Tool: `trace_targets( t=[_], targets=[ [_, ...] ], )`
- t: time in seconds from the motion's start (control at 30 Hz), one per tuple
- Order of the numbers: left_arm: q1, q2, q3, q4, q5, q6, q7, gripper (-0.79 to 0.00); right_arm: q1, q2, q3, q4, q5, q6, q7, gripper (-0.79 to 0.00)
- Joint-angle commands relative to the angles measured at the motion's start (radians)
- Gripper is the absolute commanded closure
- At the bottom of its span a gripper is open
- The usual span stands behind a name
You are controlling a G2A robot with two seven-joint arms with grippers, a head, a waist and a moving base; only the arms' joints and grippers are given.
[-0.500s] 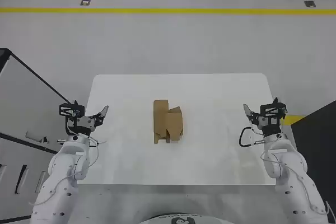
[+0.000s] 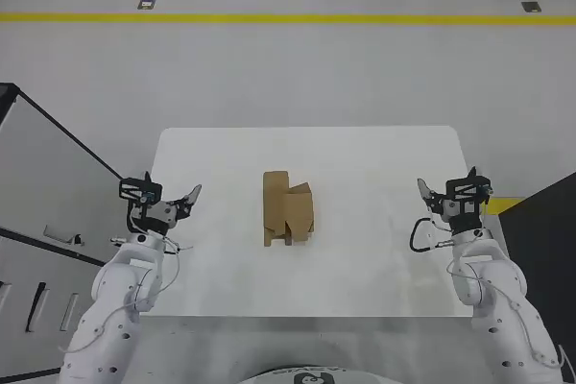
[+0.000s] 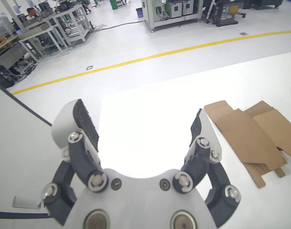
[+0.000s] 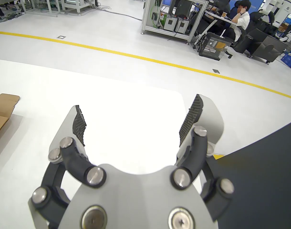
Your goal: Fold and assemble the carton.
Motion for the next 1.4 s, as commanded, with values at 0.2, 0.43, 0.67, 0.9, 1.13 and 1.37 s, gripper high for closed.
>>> trace_targets(
  t=[0.2, 0.43, 0.67, 0.9, 1.13, 1.37],
  targets=[
    [0.001, -0.009, 0.118, -0.027, 0.076, -0.025, -0.024, -0.785, 0.000, 0.000, 0.000, 0.000, 0.000, 0.000, 0.000, -0.785],
    [-0.006, -0.009, 0.116, -0.033, 0.095, -0.010, -0.015, -0.785, 0.000, 0.000, 0.000, 0.000, 0.000, 0.000, 0.000, -0.785],
    [0.005, -0.017, 0.174, -0.027, 0.093, -0.008, 0.011, -0.785, 0.000, 0.000, 0.000, 0.000, 0.000, 0.000, 0.000, -0.785],
    [0.031, -0.031, 0.299, 0.002, 0.187, 0.056, 0.125, -0.785, 0.000, 0.000, 0.000, 0.000, 0.000, 0.000, 0.000, -0.785],
    [0.025, -0.041, 0.363, 0.011, 0.267, 0.120, 0.170, -0.785, 0.000, 0.000, 0.000, 0.000, 0.000, 0.000, 0.000, -0.785],
    [0.024, -0.040, 0.366, 0.016, 0.289, 0.112, 0.165, -0.785, 0.000, 0.000, 0.000, 0.000, 0.000, 0.000, 0.000, -0.785]
  ],
)
